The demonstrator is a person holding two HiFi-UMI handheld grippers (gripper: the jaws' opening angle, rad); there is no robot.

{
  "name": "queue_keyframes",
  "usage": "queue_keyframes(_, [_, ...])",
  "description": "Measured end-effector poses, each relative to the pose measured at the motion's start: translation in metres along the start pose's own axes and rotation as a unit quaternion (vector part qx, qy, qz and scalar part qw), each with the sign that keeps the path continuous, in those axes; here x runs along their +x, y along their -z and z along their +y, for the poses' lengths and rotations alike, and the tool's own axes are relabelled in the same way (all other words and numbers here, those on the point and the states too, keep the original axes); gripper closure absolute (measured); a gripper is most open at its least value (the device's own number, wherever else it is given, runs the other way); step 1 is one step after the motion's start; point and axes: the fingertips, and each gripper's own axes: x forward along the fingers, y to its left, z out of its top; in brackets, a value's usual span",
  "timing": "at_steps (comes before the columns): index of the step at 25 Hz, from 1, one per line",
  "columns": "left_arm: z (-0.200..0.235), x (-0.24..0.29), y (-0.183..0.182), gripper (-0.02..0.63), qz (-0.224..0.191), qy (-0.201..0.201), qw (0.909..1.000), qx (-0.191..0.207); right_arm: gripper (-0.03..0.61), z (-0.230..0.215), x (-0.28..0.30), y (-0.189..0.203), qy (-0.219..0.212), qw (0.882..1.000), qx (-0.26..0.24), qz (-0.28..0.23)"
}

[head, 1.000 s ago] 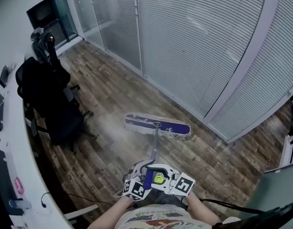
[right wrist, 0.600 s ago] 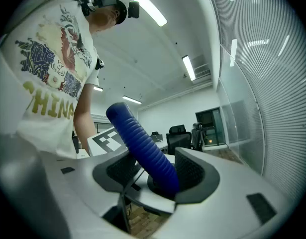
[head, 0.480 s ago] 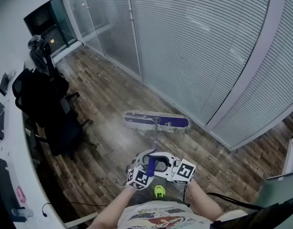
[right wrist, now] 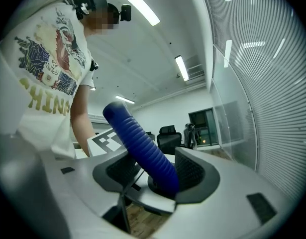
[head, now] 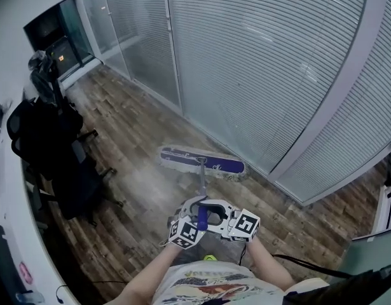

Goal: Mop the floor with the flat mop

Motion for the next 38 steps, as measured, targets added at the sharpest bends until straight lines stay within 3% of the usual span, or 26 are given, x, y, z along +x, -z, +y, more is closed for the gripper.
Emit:
queue_keyframes(6, [0.036, 0.018, -0.007, 0.515, 0.003, 0.014, 0.9999, 0.002, 0.342, -0.038, 0.012, -0.013, 0.016, 1.0, 0.004, -0.007])
queue_keyframes(13, [0.008, 0.004, 0.001, 0.506, 0.014, 0.01, 0.9998, -0.004, 0.342, -0.011, 0.002, -0.005, 0.011, 1.0, 0.01, -0.005])
queue_keyframes(26, [-0.101, -0.085, 0.006, 0.505, 0.051, -0.037, 0.9973, -0.036, 0.336, 0.128, -0.029, 0.01, -0.037, 0.999, 0.021, -0.003])
queue_keyframes(30, [-0.133, -0.113, 0.004, 0.506, 0.055, -0.024, 0.9981, 0.012, 0.336, 0.171, -0.033, 0.012, -0.043, 0.999, 0.023, 0.004])
queue_keyframes(35, [-0.169, -0.159, 0.012, 0.506, 0.029, -0.018, 0.9994, 0.01, 0.336, 0.231, -0.025, 0.024, -0.057, 0.998, -0.014, 0.033])
queue_keyframes(38, [-0.195, -0.19, 0.016, 0.505, 0.0, -0.01, 0.9998, 0.014, 0.337, 0.272, -0.022, 0.03, -0.049, 0.998, -0.001, 0.036])
